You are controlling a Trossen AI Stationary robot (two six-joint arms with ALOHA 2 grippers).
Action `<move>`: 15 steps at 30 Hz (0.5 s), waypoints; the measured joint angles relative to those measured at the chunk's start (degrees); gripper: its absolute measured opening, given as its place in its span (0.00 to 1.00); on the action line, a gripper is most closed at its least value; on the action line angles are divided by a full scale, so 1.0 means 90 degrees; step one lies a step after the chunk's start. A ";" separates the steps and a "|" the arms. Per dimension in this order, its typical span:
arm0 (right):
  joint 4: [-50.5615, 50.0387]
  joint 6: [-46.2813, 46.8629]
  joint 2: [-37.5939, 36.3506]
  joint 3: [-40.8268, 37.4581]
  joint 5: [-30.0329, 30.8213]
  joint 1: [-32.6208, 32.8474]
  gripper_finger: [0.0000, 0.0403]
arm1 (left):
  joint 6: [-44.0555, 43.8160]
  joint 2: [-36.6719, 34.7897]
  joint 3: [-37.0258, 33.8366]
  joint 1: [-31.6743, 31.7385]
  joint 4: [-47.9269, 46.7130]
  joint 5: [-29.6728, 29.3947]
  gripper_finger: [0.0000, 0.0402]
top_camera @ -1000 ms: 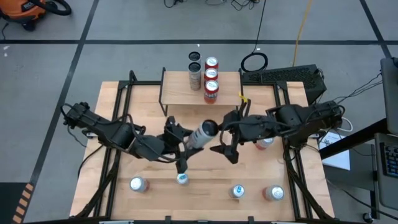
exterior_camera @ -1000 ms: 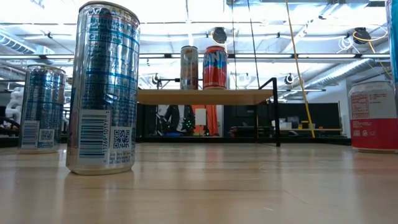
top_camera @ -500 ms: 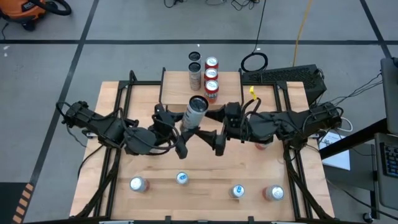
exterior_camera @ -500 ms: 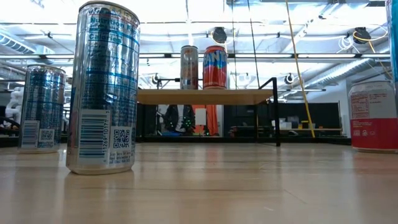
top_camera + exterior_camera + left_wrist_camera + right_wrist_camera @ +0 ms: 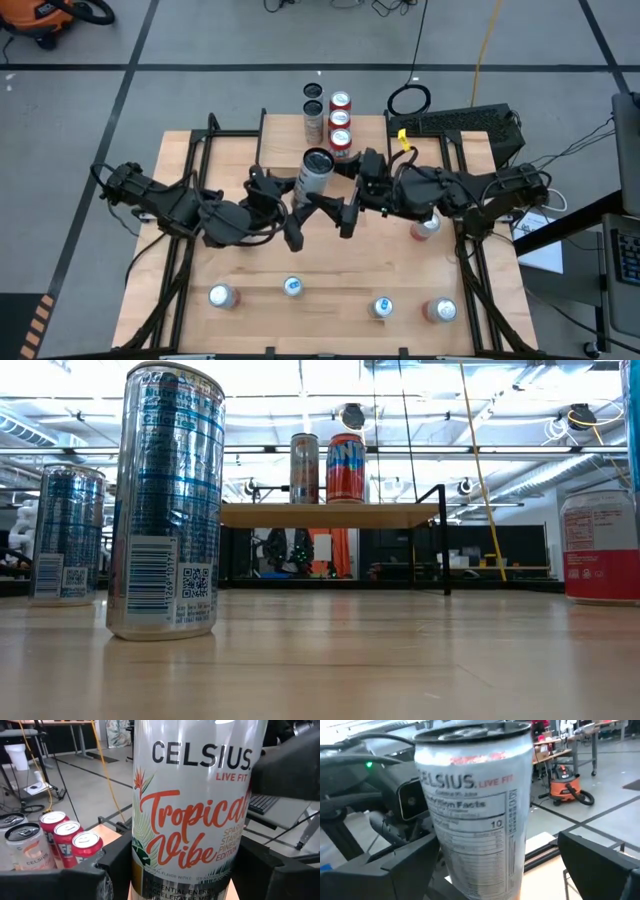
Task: Place canned beverage on shelf
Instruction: Put the white and yellow soda can aligned with the other white and yellow soda cans on the shelf
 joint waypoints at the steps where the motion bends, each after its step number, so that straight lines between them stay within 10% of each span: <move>1: 0.0003 -0.0077 0.0015 0.0000 -0.0108 -0.0033 0.95 | -0.0002 0.0000 0.0000 0.0016 0.0018 0.0026 0.63; 15: 0.0006 -0.0205 0.0033 0.0000 -0.0822 -0.0361 0.80 | 0.0000 0.0000 0.0000 0.0174 0.0009 0.0288 0.63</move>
